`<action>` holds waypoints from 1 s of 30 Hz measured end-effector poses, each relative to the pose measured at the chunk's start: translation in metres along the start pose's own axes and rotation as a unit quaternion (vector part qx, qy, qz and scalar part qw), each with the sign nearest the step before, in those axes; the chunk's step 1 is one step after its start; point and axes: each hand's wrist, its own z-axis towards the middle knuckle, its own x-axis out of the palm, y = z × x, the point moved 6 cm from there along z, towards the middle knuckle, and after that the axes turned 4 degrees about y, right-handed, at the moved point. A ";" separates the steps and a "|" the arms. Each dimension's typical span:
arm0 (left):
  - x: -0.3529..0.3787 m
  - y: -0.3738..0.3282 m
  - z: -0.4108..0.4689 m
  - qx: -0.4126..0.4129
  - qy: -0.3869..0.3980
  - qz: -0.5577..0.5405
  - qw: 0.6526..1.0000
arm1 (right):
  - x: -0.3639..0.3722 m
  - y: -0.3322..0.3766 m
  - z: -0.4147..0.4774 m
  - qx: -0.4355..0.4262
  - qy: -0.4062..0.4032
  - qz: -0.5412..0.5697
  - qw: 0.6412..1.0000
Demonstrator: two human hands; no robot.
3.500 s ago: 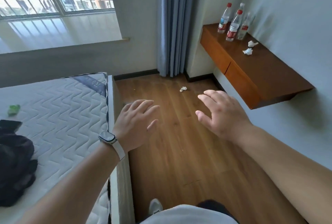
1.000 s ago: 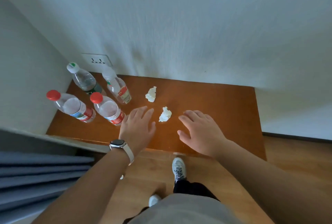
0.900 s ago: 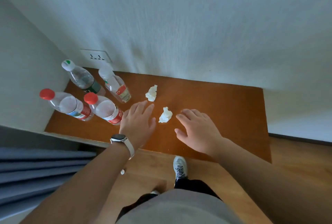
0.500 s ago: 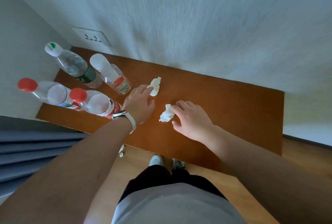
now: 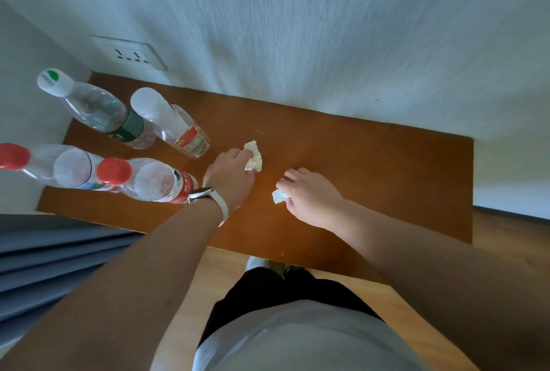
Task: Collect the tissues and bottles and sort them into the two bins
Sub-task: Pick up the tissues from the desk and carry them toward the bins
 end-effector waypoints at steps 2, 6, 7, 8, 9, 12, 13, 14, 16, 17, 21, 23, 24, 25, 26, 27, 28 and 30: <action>0.003 0.000 -0.007 0.006 0.006 -0.005 1.000 | 0.000 -0.001 -0.006 0.016 -0.008 0.014 1.000; 0.004 0.002 -0.022 0.017 0.010 -0.014 1.000 | -0.003 0.001 -0.020 0.041 -0.020 0.024 0.999; 0.004 0.004 -0.025 0.015 0.016 -0.018 1.000 | -0.005 0.003 -0.024 0.050 -0.025 0.029 0.998; 0.004 0.005 -0.028 0.013 0.023 -0.023 0.999 | -0.008 0.004 -0.027 0.061 -0.030 0.032 0.997; 0.006 0.006 -0.032 0.010 0.029 -0.030 0.999 | -0.011 0.006 -0.031 0.074 -0.032 0.033 0.996; 0.007 0.008 -0.041 0.014 0.039 -0.051 0.998 | -0.018 0.012 -0.045 0.107 -0.042 0.034 0.993; 0.005 0.007 -0.044 0.021 0.038 -0.056 0.997 | -0.021 0.015 -0.051 0.117 -0.045 0.035 0.992; 0.003 0.004 -0.048 0.031 0.036 -0.062 0.997 | -0.024 0.018 -0.058 0.126 -0.048 0.036 0.990; -0.006 -0.004 -0.056 0.059 0.020 -0.075 0.995 | -0.031 0.023 -0.072 0.144 -0.060 0.045 0.987; -0.012 -0.009 -0.060 0.075 0.010 -0.080 0.994 | -0.035 0.026 -0.080 0.153 -0.068 0.051 0.985; -0.034 -0.034 -0.081 0.151 -0.025 -0.093 0.984 | -0.048 0.037 -0.115 0.202 -0.100 0.071 0.972; -0.043 -0.048 -0.087 0.188 -0.033 -0.099 0.977 | -0.051 0.040 -0.133 0.235 -0.120 0.075 0.962; -0.046 -0.056 -0.091 0.209 -0.035 -0.102 0.972 | -0.053 0.041 -0.144 0.250 -0.137 0.077 0.955; -0.049 -0.065 -0.095 0.229 -0.038 -0.103 0.967 | -0.055 0.043 -0.154 0.259 -0.159 0.081 0.949; -0.051 -0.075 -0.100 0.248 -0.040 -0.103 0.962 | -0.057 0.045 -0.167 0.265 -0.182 0.090 0.943; -0.053 -0.085 -0.105 0.264 -0.040 -0.102 0.958 | -0.059 0.046 -0.179 0.273 -0.203 0.103 0.935; -0.054 -0.095 -0.110 0.278 -0.036 -0.099 0.955 | -0.059 0.046 -0.193 0.282 -0.222 0.114 0.926; -0.055 -0.116 -0.120 0.304 -0.028 -0.086 0.948 | -0.058 0.044 -0.217 0.304 -0.247 0.125 0.912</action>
